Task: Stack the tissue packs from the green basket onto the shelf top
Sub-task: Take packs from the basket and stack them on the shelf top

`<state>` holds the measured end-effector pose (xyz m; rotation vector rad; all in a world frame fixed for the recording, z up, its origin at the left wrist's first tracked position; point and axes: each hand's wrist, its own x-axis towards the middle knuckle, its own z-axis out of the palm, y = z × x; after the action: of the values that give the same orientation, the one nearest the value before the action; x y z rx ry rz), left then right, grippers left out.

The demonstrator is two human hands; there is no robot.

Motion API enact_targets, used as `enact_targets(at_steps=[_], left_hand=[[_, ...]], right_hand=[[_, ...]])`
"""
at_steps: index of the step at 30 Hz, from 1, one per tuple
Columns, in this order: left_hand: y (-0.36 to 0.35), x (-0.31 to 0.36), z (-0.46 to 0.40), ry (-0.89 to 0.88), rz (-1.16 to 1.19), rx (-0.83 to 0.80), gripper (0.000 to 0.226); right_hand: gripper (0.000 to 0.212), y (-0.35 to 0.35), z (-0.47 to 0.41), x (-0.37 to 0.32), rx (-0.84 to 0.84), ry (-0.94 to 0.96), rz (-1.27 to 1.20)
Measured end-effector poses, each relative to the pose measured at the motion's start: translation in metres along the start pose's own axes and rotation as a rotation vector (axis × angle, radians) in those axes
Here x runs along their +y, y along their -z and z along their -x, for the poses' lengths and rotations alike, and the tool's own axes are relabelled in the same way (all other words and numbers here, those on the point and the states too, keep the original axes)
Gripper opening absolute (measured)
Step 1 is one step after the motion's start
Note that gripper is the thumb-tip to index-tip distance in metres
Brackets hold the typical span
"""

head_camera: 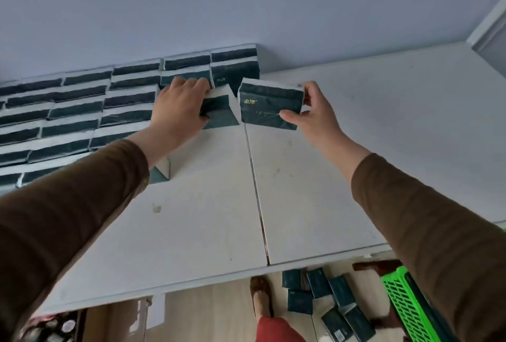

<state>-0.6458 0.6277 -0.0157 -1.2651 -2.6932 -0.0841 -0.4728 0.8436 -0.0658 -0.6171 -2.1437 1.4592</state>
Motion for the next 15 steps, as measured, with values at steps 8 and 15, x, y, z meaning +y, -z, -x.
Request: enact_targets(at_steps=[8,15], left_hand=[[-0.027,-0.043,-0.043,0.047,-0.114,-0.086,0.051],[-0.036,-0.062,-0.049,0.03,-0.127,-0.069,0.054]], right_hand=[[0.046,-0.048,-0.09,0.013,-0.2,-0.011,0.205],[0.06,-0.078,-0.1,0.025,-0.046,-0.064,0.199]])
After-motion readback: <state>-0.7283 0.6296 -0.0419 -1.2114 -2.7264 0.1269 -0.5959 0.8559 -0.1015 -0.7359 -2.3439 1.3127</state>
